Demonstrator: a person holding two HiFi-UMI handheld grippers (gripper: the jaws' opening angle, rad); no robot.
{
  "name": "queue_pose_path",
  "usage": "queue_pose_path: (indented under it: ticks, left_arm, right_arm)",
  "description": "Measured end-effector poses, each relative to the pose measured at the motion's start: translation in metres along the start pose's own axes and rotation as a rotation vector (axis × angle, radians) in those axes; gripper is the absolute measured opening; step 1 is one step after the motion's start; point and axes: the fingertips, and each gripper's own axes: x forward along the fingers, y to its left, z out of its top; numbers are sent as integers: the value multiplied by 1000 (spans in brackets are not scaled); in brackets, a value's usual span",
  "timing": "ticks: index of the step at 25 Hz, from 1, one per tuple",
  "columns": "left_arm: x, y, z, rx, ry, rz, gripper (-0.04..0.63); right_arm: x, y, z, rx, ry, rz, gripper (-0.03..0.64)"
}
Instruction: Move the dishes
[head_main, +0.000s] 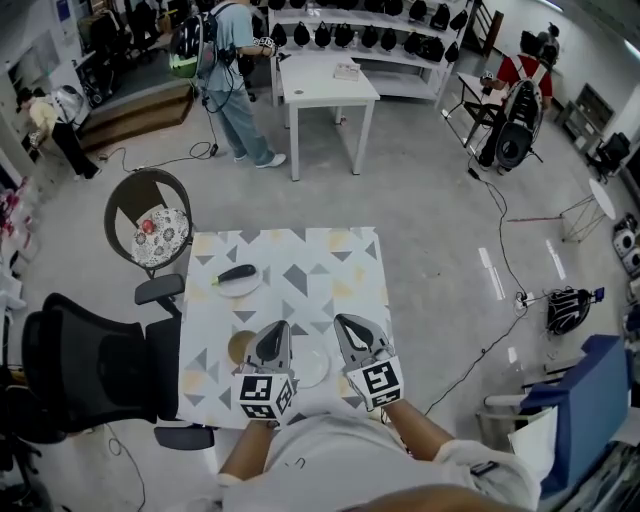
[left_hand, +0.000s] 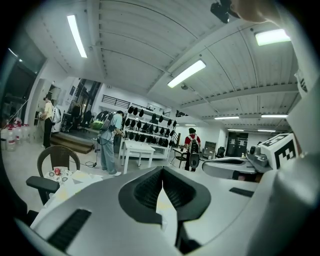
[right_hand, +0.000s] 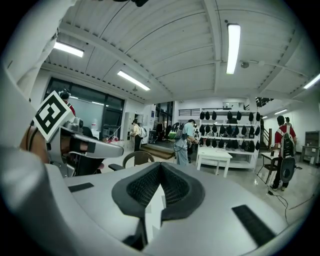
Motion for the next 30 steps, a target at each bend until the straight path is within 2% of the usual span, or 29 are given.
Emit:
queue_pose_path:
  ticks: [7, 30]
  left_arm:
    - [6, 1, -4, 1, 14, -11, 20]
    - [2, -2, -5, 17, 7, -25, 20]
  right_arm:
    - [2, -3, 1, -34, 12, -19, -3]
    - [-3, -3, 1, -21, -2, -33, -3]
